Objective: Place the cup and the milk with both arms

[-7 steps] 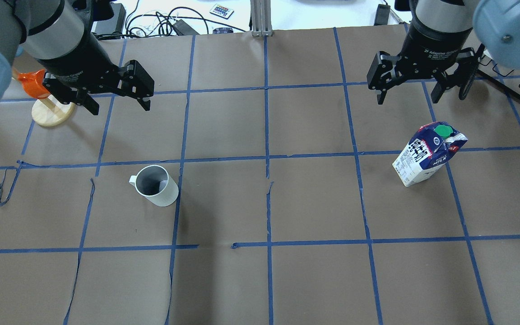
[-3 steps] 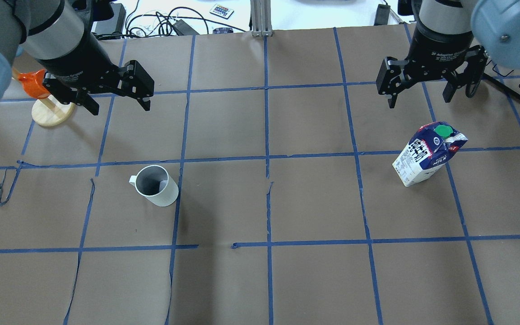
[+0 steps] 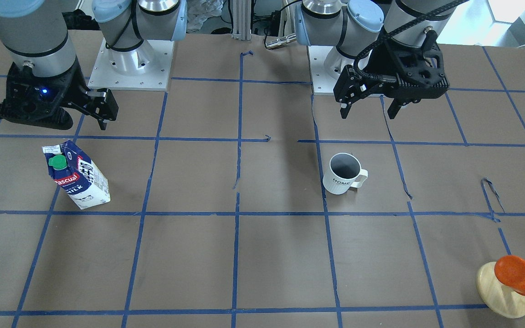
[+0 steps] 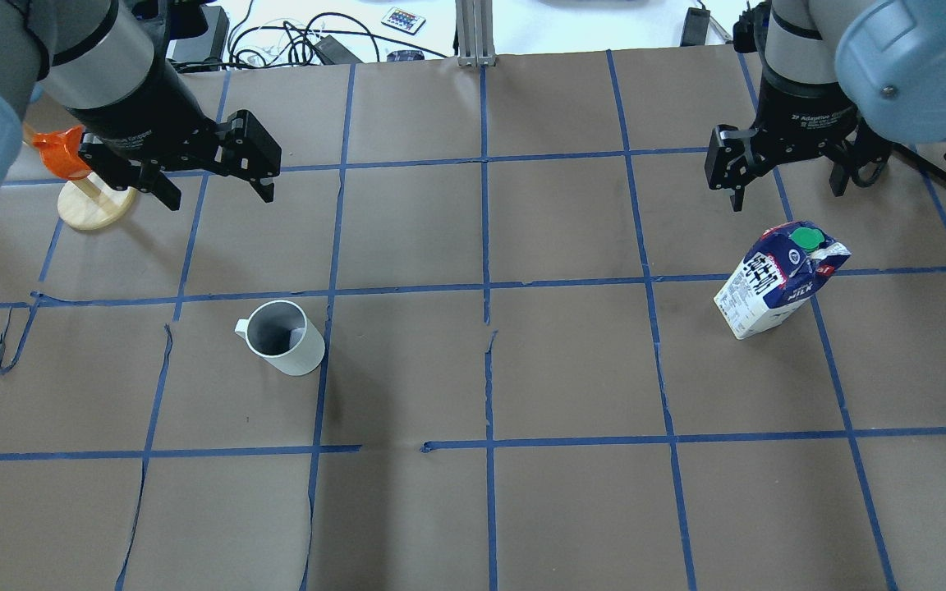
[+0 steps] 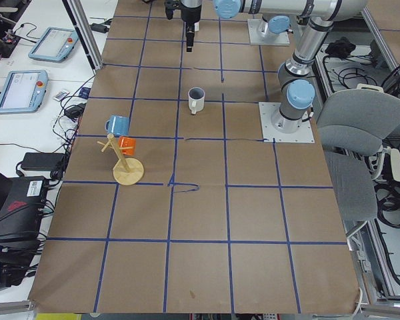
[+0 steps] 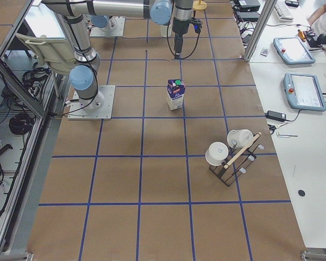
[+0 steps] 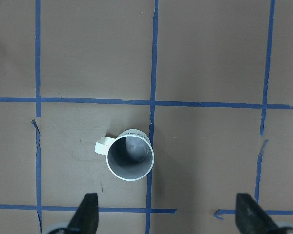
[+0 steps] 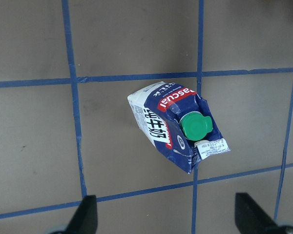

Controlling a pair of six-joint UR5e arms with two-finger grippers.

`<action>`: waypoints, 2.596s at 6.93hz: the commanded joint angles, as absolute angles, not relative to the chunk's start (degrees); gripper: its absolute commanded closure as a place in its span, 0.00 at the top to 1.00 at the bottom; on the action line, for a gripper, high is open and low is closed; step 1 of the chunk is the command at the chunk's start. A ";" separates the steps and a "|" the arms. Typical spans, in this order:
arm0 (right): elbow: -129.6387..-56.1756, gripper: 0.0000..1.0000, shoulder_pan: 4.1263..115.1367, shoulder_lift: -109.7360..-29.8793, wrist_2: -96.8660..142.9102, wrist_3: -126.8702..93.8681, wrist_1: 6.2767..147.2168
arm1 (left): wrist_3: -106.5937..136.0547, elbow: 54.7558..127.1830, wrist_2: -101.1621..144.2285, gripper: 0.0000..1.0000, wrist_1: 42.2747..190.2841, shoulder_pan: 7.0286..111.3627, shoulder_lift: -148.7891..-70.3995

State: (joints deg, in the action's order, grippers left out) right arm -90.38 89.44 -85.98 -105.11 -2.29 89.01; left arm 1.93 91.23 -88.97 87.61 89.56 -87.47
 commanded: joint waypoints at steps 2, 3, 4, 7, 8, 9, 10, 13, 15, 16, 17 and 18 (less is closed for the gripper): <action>-92.20 1.00 87.64 -84.11 -105.21 -1.59 91.49 | 1.93 91.23 -89.03 1.00 87.28 89.39 -87.80; -93.42 1.00 84.84 -84.11 -103.99 -0.97 91.93 | 1.85 91.32 -88.95 1.00 87.28 88.95 -88.24; -94.91 1.00 81.60 -84.20 -100.58 6.34 95.41 | 1.85 92.28 -88.86 1.00 87.01 88.77 -88.76; -98.60 1.00 79.28 -84.63 -100.02 9.67 98.07 | 4.64 104.90 -88.77 1.00 76.61 89.03 -91.74; -99.92 0.99 79.10 -84.55 -100.02 10.71 99.83 | 5.01 107.73 -88.68 1.00 73.77 89.12 -93.32; -100.98 0.98 78.67 -84.55 -100.02 11.24 100.28 | 4.84 109.41 -88.68 1.00 72.52 89.21 -95.08; -102.03 0.96 78.66 -84.55 -100.02 11.25 100.54 | 5.01 110.21 -88.68 1.00 71.03 89.91 -96.05; -103.71 0.97 78.40 -84.11 -99.93 11.34 104.49 | 4.83 111.27 -88.68 1.00 64.52 91.05 -101.06; -104.41 0.96 78.40 -83.68 -99.84 11.25 106.25 | 4.57 112.49 -88.68 1.00 64.42 91.75 -102.21; -104.85 0.87 78.40 -83.67 -99.84 11.25 106.96 | 4.40 112.67 -89.03 0.86 64.25 91.67 -102.22; -104.94 0.80 78.40 -83.67 -99.84 11.25 107.22 | 4.39 112.76 -92.17 0.54 64.34 91.58 -102.48; -104.94 0.80 78.40 -83.67 -99.84 11.25 107.31 | 4.39 112.68 -94.02 0.09 64.77 91.67 -102.31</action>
